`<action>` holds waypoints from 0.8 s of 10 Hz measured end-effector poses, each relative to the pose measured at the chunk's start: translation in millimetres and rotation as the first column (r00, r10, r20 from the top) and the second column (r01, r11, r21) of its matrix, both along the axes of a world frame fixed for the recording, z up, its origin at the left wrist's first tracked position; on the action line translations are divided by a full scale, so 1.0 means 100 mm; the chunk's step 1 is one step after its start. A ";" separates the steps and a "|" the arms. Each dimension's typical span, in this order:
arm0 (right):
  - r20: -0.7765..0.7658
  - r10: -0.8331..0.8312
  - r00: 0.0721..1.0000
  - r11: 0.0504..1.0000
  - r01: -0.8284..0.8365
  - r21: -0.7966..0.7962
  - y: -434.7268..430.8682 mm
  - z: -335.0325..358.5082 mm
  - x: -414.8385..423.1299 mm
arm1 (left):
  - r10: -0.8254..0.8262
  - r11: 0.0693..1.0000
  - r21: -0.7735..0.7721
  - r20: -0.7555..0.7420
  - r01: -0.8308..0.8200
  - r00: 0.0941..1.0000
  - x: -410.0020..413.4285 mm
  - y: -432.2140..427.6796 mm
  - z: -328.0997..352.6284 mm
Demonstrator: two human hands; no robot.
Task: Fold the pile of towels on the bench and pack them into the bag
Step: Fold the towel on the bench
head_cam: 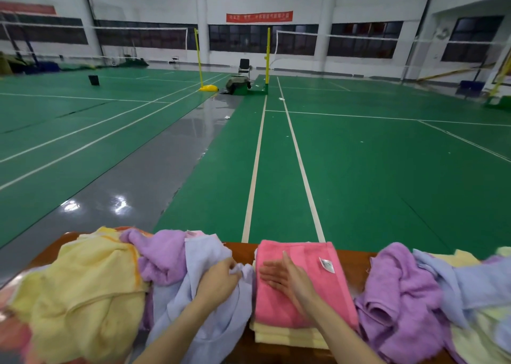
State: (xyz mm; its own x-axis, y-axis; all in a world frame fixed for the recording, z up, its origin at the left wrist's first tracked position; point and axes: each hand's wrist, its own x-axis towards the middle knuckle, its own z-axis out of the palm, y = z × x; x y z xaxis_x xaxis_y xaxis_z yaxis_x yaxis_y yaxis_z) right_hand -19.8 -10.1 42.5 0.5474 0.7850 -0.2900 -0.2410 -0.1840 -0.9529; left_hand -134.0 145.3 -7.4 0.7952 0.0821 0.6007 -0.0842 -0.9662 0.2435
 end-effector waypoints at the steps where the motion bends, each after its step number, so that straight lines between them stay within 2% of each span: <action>1: -0.083 0.037 0.996 0.999 -0.038 -0.004 0.03 0.07 -0.03 | 0.229 0.675 -0.680 -0.176 -0.286 0.957 -0.03 -0.31 0.56; 2: -0.187 0.100 0.977 0.993 -0.087 0.074 0.09 0.20 -0.11 | 0.182 0.571 -0.796 -0.113 -0.198 0.977 0.00 -0.47 0.82; 3: -0.057 0.120 0.991 0.974 -0.106 0.202 0.09 0.27 -0.11 | 0.126 0.469 -0.880 -0.024 -0.080 0.992 0.17 -0.61 0.92; 4: 0.148 -0.026 0.989 0.980 -0.004 0.197 0.00 0.29 0.01 | 0.047 0.348 -0.937 0.012 -0.006 0.999 0.22 -0.61 1.02; 5: 0.067 -0.200 0.978 0.962 0.183 0.204 -0.18 0.33 0.22 | 0.032 0.223 -0.975 -0.005 -0.012 0.999 0.24 -0.54 0.99; 6: -0.092 -0.310 0.946 0.929 0.322 0.180 -0.44 0.30 0.47 | 0.248 0.518 -0.776 -0.266 -0.359 0.932 0.15 -0.35 0.79; 7: -0.227 -0.405 0.886 0.874 0.448 0.187 -0.62 0.22 0.61 | 0.365 0.625 -0.436 -0.570 -0.648 0.736 0.03 -0.28 0.58; 8: -0.250 -0.466 0.849 0.844 0.511 0.162 -0.73 0.09 0.68 | 0.231 0.437 -0.586 -0.660 -0.682 0.715 0.00 -0.37 0.44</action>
